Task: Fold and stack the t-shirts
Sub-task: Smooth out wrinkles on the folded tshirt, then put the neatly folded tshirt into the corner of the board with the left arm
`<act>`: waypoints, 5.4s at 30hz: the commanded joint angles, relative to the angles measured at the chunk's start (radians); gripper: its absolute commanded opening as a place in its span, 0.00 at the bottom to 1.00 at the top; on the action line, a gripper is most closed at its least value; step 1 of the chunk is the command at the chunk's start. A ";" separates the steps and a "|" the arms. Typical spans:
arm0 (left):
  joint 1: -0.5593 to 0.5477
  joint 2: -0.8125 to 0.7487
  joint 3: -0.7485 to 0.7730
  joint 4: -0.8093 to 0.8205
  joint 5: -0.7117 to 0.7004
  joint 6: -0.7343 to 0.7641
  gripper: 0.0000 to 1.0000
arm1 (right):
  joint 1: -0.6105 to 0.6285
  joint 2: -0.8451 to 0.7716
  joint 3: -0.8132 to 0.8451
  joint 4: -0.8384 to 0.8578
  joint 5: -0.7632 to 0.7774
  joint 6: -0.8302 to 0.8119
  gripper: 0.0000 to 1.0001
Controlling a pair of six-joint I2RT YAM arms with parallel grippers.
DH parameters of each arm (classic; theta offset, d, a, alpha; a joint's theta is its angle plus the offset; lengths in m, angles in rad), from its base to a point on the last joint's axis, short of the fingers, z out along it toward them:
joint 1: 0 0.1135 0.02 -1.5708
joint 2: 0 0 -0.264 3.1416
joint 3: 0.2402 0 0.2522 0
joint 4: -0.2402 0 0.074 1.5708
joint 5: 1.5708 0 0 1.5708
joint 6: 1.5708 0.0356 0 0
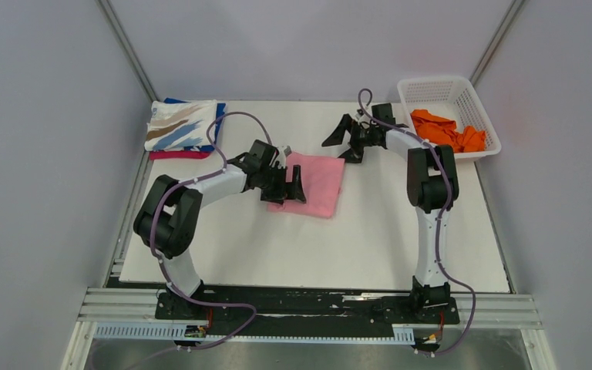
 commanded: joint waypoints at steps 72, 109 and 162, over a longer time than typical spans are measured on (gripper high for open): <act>0.111 -0.358 -0.151 -0.072 -0.363 -0.065 1.00 | 0.144 -1.066 -0.979 -0.045 0.436 -0.047 1.00; -0.063 0.205 0.436 -0.365 -1.081 0.139 0.00 | -0.007 -1.308 -1.033 -0.176 0.758 -0.123 1.00; 0.222 0.248 1.096 -0.251 -1.207 0.873 0.00 | -0.086 -1.269 -1.005 -0.174 0.767 -0.127 1.00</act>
